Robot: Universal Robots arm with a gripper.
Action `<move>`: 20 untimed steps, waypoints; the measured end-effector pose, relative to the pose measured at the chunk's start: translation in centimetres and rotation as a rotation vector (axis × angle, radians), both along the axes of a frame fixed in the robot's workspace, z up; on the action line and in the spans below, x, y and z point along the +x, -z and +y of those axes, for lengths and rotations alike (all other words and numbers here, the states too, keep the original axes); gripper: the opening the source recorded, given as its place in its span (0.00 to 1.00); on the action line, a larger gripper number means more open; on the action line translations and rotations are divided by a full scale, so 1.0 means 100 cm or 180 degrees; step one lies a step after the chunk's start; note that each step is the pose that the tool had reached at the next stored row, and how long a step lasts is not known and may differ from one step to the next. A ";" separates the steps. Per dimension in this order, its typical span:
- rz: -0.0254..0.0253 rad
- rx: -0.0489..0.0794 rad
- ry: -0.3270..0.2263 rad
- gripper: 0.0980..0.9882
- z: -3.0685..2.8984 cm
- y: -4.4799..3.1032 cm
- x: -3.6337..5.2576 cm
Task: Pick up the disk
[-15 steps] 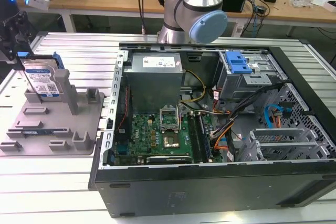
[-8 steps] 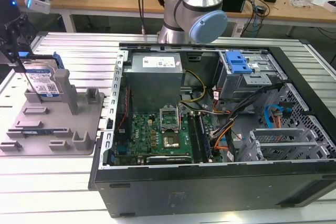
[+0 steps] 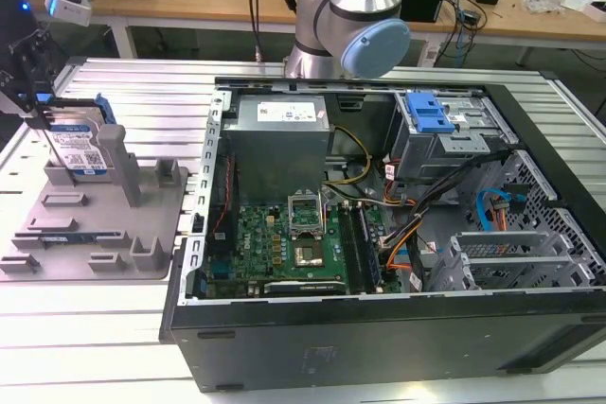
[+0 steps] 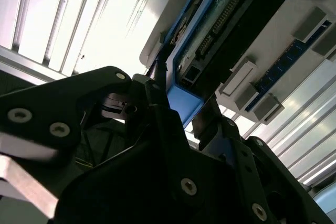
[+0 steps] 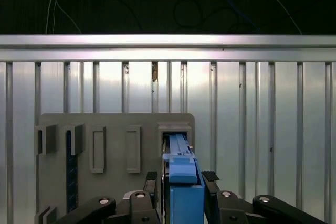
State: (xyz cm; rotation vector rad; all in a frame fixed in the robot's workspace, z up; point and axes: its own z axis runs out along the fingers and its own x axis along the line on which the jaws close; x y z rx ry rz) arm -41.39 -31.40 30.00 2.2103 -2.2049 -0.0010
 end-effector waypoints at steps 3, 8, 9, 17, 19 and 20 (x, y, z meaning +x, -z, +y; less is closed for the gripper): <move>0.0000 0.0000 0.0000 0.40 0.0000 0.0000 0.0000; 0.0000 0.0000 0.0000 0.40 0.0000 0.0003 -0.0001; 0.0000 0.0000 0.0000 0.40 0.0000 0.0003 -0.0001; 0.0000 0.0000 0.0000 0.30 0.0000 0.0010 -0.0001; 0.0000 0.0000 0.0000 0.30 0.0000 0.0013 -0.0001; 0.0000 0.0000 0.0000 0.30 0.0000 0.0014 -0.0001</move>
